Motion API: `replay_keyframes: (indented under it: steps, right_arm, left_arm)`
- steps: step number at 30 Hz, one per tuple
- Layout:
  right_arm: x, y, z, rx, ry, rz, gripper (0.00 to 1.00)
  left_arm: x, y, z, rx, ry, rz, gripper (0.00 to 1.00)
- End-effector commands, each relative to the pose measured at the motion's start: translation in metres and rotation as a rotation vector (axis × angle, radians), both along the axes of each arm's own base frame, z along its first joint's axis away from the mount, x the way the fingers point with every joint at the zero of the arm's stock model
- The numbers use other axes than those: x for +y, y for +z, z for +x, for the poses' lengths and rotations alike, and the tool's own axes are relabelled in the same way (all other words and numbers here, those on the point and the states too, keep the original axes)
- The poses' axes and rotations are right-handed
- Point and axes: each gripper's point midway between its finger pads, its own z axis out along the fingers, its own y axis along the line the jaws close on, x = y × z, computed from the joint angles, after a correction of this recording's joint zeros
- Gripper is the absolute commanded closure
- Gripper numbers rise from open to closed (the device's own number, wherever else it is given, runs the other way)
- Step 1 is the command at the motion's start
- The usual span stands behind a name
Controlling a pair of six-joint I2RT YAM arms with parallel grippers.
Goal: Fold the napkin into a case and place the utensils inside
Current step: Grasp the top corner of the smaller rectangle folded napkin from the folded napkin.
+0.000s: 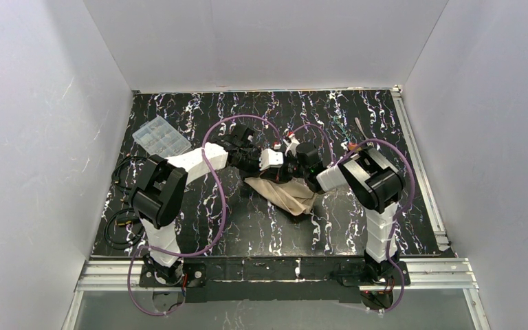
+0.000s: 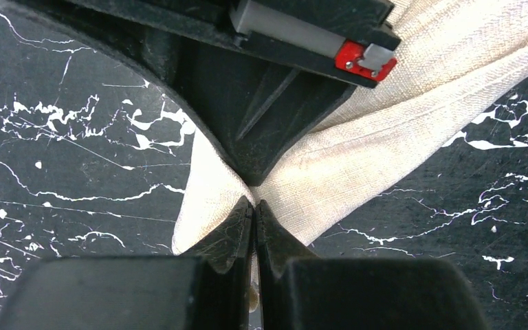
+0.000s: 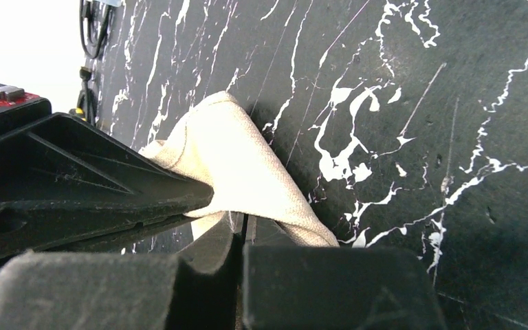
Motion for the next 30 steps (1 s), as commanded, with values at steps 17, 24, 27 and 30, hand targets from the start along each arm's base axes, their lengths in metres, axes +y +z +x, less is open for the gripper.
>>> replay_keyframes:
  steps: [17, 24, 27, 30]
  right_arm:
    - [-0.028, 0.046, 0.003, -0.055, 0.100, 0.129, 0.74]
    - [-0.069, 0.071, -0.005, -0.177, 0.057, 0.005, 0.03]
    - [-0.090, 0.069, -0.013, -0.193, 0.031, -0.092, 0.01]
    - [-0.115, 0.077, -0.017, -0.255, -0.011, -0.201, 0.01]
  left_arm:
    - [0.029, -0.047, -0.021, -0.018, -0.104, 0.172, 1.00]
    - [0.037, -0.047, -0.030, 0.034, -0.102, 0.195, 1.00]
    - [0.045, -0.048, -0.036, 0.084, -0.084, 0.211, 1.00]
    - [0.052, -0.049, -0.042, 0.114, -0.068, 0.235, 1.00]
